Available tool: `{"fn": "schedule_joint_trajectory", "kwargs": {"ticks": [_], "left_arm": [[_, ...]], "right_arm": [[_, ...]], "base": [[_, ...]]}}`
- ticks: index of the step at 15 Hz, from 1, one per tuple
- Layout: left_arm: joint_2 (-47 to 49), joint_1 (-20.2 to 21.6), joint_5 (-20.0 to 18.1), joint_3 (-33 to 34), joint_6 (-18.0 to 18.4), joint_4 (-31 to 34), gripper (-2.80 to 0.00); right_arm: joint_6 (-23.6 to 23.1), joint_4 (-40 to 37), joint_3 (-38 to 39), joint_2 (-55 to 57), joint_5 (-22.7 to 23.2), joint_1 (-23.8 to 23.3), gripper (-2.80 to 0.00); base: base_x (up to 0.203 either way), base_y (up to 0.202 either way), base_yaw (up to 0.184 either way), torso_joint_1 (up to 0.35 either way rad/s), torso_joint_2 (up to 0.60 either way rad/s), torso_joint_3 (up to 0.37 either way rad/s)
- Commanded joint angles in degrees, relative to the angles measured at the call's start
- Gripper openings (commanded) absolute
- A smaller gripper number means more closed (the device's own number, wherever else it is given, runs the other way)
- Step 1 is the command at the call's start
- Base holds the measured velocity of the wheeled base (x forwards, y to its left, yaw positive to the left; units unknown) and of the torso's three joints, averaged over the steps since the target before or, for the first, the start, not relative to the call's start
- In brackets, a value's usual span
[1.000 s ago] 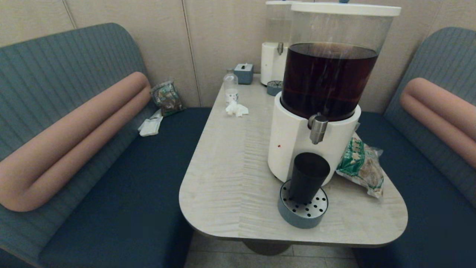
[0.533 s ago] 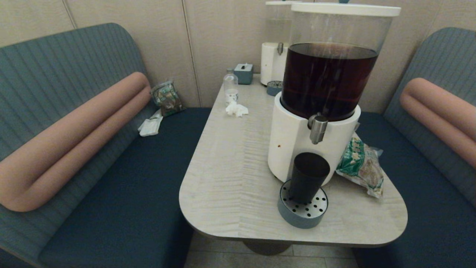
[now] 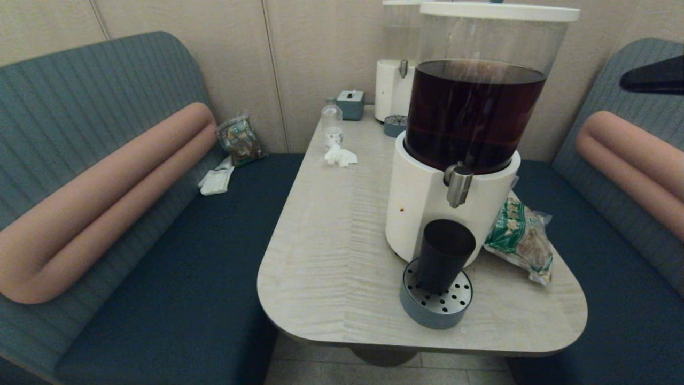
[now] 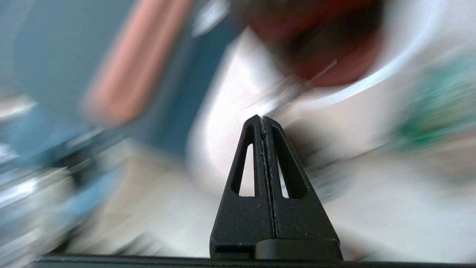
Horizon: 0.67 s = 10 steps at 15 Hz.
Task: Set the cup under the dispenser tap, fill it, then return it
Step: Turn on the faucet
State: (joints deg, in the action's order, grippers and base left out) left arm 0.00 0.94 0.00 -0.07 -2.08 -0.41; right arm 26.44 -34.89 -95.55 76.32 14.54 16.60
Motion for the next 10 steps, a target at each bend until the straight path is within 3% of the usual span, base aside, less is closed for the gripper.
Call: {"fn": "schedule_joint_trajectory", "kwargs": {"ticks": [1,4,7,10], "left_arm": [[0.1,0.0,0.0,0.1,0.0,0.0,-2.8],[0.1,0.0,0.0,0.0,0.0,0.0,-2.8],[0.1,0.0,0.0,0.0,0.0,0.0,-2.8],[0.1,0.0,0.0,0.0,0.0,0.0,-2.8]], "right_arm": [[4.5,0.5,2.4,4.8,10.5,-0.2,-2.8],[5.3,8.3,10.2,3.0,15.9,-2.5,-2.8],[4.1,11.2,15.6,0.8,16.9,-3.9,-2.8],[-4.7,12.5,16.8,0.5,13.9,-4.5,-2.8]], "base": [[0.0,0.0,0.0,0.0,0.0,0.0],[0.0,0.0,0.0,0.0,0.0,0.0],[0.0,0.0,0.0,0.0,0.0,0.0],[0.0,0.0,0.0,0.0,0.0,0.0]]}}
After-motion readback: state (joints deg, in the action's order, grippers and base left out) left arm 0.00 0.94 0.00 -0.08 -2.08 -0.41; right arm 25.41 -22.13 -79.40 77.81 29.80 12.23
